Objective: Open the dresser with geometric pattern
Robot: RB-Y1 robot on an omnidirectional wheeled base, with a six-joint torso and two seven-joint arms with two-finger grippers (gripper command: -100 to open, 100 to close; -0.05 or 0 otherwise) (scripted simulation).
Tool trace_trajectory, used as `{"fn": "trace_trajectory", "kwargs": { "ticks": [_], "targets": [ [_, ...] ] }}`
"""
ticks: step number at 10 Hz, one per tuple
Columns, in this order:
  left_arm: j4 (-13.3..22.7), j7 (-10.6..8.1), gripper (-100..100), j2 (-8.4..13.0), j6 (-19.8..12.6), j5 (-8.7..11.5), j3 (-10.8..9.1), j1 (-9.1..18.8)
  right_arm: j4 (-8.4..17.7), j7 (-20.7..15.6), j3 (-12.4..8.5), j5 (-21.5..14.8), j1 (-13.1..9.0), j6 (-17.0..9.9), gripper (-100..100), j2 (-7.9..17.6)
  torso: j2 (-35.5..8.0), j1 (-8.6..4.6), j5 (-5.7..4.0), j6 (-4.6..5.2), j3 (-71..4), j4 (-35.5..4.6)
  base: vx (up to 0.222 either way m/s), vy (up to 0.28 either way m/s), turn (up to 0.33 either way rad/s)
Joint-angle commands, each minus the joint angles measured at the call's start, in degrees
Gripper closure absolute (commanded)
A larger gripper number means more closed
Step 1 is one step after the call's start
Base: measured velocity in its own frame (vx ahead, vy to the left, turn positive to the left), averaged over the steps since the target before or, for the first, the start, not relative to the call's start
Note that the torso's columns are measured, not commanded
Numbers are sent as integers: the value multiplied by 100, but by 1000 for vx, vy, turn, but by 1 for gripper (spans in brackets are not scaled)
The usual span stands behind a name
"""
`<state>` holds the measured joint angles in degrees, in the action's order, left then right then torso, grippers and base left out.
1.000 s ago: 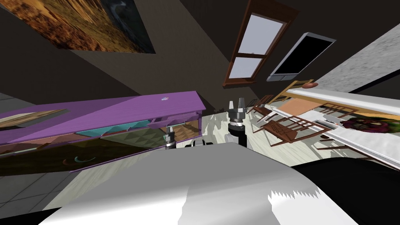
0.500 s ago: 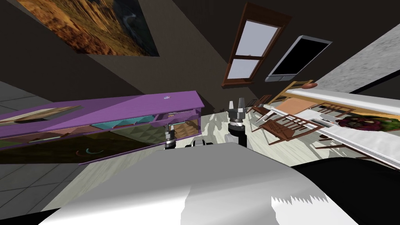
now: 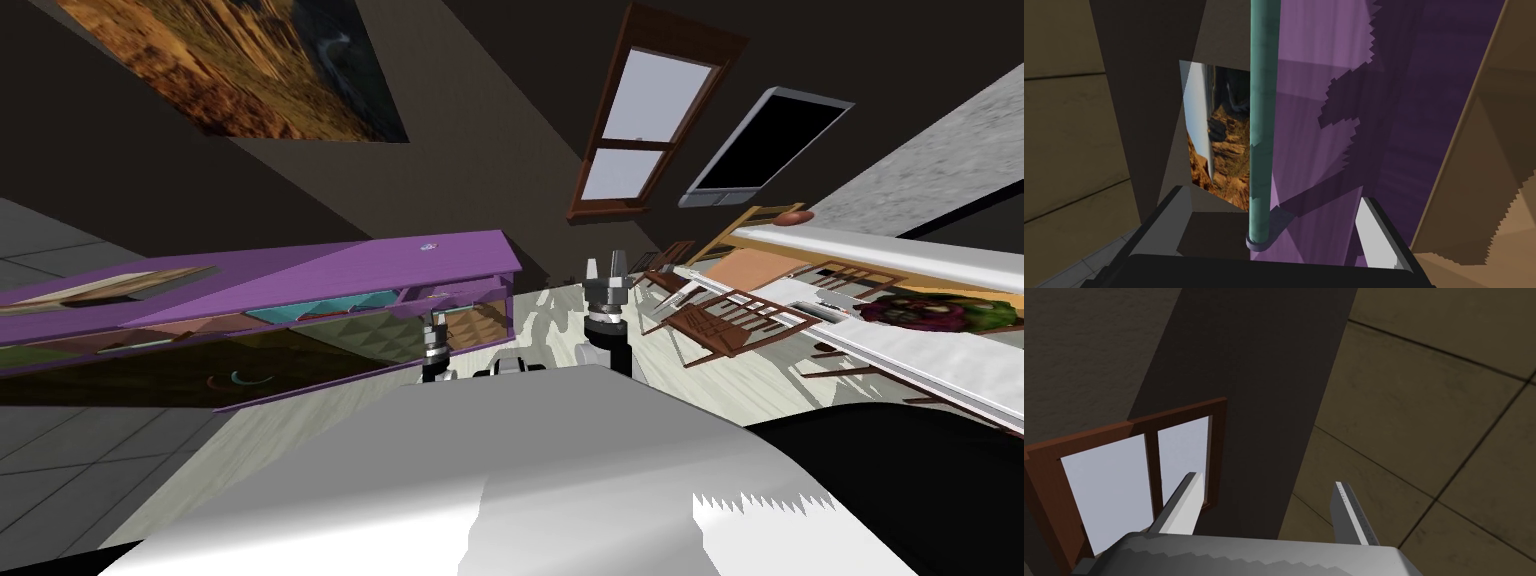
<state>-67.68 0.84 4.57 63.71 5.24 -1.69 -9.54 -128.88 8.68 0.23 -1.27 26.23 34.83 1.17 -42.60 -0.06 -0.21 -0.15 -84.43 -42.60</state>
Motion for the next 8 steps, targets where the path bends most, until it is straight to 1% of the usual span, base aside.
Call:
{"fn": "trace_trajectory", "kwargs": {
  "ticks": [1,2,4,5,6,8],
  "targets": [
    [-302,14,-100,26,-418,20,-57,210,0,0,0,0,0,0,0,0,-17,-9,-9,0,8,-16,-82,-20,25],
    [-302,14,-100,26,-418,20,-57,210,0,0,0,0,0,0,0,0,-31,-12,-20,-2,16,-33,-52,-10,15],
    [-462,2,-100,59,-722,38,-94,358,0,0,0,0,0,0,0,0,-32,-23,-27,1,15,-42,-42,-10,27],
    [-315,28,-100,0,-718,21,-53,262,0,0,0,0,0,0,0,0,-48,-35,-31,5,24,-49,-14,-1,-1],
    [-302,35,0,-6,-763,20,-51,253,0,0,0,0,0,0,0,0,-37,-32,-17,8,23,-28,0,0,0],
    [-256,33,0,-11,-804,21,-46,217,0,0,0,0,0,0,0,0,0,-14,0,13,1,-1,0,0,0]
  ]
}}
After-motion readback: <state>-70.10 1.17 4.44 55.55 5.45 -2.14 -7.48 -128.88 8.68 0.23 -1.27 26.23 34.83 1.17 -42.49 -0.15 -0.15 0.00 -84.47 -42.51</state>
